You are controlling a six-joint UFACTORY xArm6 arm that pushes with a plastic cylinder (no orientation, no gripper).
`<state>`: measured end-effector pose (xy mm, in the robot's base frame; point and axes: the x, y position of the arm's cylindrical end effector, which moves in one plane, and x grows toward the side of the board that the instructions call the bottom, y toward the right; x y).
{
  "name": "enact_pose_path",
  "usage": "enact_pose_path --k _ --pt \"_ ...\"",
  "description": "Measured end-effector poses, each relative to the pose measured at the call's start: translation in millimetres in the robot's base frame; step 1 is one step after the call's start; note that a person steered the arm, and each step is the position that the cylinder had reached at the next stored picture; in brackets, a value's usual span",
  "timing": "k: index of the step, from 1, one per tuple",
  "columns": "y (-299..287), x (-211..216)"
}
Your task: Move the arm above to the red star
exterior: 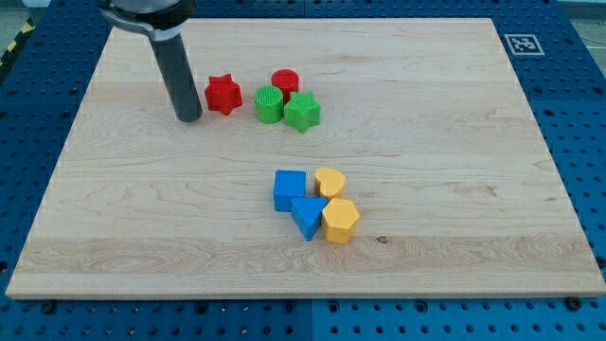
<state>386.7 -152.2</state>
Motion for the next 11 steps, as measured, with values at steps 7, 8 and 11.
enact_pose_path --k 7,8,11 --pt "16 -95" --pt "40 -82" --pt "42 -27"
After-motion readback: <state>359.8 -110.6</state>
